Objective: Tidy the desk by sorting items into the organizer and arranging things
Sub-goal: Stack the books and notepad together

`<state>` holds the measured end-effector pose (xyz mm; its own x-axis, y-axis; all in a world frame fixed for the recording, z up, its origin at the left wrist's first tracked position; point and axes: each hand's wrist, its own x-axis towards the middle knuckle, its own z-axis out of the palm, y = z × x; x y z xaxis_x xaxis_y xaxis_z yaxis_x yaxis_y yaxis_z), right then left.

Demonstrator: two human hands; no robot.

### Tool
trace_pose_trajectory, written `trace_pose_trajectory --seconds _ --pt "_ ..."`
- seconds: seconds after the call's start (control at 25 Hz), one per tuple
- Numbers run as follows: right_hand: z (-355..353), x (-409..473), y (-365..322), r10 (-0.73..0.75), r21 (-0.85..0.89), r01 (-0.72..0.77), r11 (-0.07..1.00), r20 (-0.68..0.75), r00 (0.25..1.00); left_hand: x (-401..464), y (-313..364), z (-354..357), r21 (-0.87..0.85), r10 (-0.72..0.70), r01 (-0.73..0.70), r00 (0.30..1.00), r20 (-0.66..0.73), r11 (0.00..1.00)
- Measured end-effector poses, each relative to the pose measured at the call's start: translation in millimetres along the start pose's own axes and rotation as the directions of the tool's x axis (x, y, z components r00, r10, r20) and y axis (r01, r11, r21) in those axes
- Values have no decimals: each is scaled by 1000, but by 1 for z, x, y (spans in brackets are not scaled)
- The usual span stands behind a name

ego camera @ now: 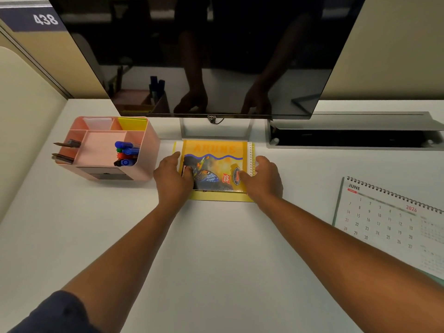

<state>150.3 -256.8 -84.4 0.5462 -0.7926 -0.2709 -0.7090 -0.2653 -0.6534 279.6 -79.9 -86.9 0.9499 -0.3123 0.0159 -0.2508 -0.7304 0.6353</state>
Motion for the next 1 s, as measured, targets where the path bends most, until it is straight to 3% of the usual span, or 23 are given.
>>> trace_pose_trajectory --seconds 0.16,0.32,0.44,1.0 --pt "2 -16 12 -244 -141 244 960 15 970 -16 -3 -1 212 195 -216 974 116 953" --pt "7 -30 37 -429 -384 441 811 123 895 -40 -25 1 407 425 -486 874 235 773" --pt "8 -31 48 -479 -433 488 758 139 867 -44 -27 4 403 383 -454 890 247 794" --pt "11 -35 47 -468 -453 467 759 120 876 -42 -27 4 391 366 -435 899 240 812"
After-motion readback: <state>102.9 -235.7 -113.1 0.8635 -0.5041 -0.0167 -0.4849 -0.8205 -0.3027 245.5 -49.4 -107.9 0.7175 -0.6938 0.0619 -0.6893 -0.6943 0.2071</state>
